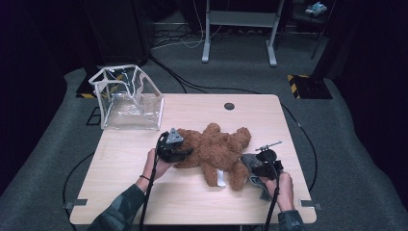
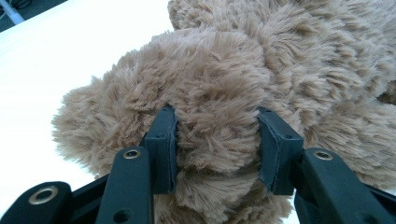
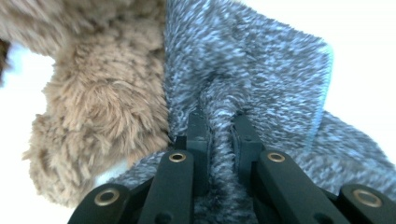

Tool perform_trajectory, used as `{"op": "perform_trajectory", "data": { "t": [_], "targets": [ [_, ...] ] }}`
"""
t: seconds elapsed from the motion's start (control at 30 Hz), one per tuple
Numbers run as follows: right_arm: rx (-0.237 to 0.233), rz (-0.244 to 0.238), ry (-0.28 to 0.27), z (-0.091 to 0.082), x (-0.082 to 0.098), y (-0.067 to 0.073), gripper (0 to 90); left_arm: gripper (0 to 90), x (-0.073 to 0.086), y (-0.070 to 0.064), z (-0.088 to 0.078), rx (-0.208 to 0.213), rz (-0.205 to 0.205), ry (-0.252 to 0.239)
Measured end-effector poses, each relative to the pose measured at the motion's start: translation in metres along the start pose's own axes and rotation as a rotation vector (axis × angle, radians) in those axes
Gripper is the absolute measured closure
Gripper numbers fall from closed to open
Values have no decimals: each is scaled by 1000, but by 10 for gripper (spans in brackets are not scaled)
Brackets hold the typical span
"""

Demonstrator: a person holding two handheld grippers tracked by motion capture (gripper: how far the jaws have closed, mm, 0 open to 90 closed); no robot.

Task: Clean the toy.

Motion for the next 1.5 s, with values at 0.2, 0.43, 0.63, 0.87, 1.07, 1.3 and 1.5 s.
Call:
{"op": "perform_trajectory", "data": {
  "t": [0.2, 0.43, 0.63, 0.87, 1.07, 1.3, 1.5],
  "targets": [
    [-9, 43, -156, -26, -18, 6, 810, 544, -2, -1, 1, -18, -4, 8],
    [0, 9, -141, -9, -11, 25, 810, 545, -2, -3, 1, -19, -7, 13],
    [1, 14, -103, -7, 20, 22, 811, 545, -1, -3, 0, -15, -7, 11],
    [2, 17, -209, -28, 25, 24, 810, 545, -1, -3, 1, -17, -7, 9],
    [-19, -80, -377, -52, -5, 67, 806, 545, -2, -4, 1, -24, -8, 10],
    [51, -107, -310, -13, -23, 84, 806, 545, -1, -4, 0, -12, -5, 7],
    [72, -67, -255, 3, -9, 61, 811, 545, -1, -3, 1, -2, -16, -4]
  ]
}}
Point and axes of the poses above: each handheld gripper's, and its own axes: z roughly forward along the jaws, x roughly out of its underside, y roughly to its left, the point moved 5 cm from there along z, roughly forward along the jaws, and after that the axes turned 9 degrees about y, right-handed, at the moved point
